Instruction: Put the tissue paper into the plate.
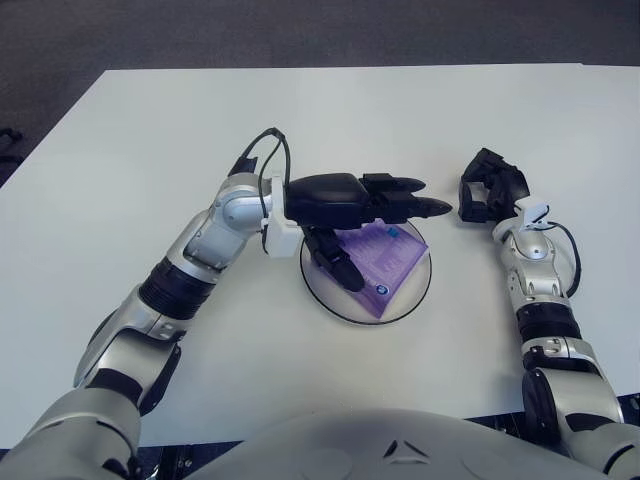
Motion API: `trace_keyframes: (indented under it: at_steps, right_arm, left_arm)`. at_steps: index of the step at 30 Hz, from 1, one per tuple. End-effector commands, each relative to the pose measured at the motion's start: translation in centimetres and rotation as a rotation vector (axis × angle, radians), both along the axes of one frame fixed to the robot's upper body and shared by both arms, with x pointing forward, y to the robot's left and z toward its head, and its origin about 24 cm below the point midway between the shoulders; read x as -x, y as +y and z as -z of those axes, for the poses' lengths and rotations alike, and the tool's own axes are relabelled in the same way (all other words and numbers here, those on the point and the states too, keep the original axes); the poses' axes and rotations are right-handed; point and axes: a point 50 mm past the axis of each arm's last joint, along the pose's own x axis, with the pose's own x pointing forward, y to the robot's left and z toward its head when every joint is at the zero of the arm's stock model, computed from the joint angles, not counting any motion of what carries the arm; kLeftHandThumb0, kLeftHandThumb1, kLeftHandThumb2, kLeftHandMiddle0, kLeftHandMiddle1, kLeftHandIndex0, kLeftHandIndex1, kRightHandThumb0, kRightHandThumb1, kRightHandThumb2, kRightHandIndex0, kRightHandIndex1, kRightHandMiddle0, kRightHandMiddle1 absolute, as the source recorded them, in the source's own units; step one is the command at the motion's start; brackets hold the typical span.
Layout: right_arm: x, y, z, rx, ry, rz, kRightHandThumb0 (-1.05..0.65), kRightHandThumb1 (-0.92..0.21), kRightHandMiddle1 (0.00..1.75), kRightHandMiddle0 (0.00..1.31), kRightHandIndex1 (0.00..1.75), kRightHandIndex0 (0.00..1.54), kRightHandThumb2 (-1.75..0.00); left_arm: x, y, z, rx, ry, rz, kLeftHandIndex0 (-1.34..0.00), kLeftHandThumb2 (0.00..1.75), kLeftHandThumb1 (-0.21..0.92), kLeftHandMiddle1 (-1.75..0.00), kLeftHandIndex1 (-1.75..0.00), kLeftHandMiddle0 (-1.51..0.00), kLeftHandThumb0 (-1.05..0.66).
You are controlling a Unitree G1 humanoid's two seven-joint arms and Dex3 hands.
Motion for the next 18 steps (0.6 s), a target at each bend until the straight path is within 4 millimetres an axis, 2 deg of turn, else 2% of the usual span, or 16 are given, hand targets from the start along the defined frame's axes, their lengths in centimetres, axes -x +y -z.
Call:
trace_keyframes:
  at_steps: [1,10,14,18]
  right_arm:
    - [3.2,0.6,6.3,-0.029,0.241,0.046,-0.51,-0.23,1.75,0.69,1.75,1.25,-1.42]
    - [3.5,1.1,6.1,-0.062,0.241,0.03,-0.5,-0.28,1.75,0.65,1.75,1.2,-1.36]
    - [3.6,1.2,6.0,-0.076,0.232,0.004,-0.49,-0.3,1.75,0.63,1.75,1.19,-1.33]
    - [3.7,1.2,5.9,-0.099,0.22,-0.03,-0.48,-0.32,1.75,0.61,1.75,1.22,-1.31]
  left_arm:
    - [-0.3,0.5,-0.5,0.001,-0.01,-0.017,0.0,0.39,0.92,0.0,0.0,0.0,-1.05]
    - [-1.2,2.5,-1.2,0.061,-0.016,-0.052,0.0,0.29,0.92,0.0,0.0,0.0,-1.05]
    - [-1.1,4.3,-2.1,0.073,-0.051,-0.144,0.0,0.29,0.92,0.0,0.0,0.0,-1.05]
    - [-1.2,5.1,-2.2,0.057,-0.078,-0.243,0.0,0.33,0.92,0.0,0.0,0.0,-1.05]
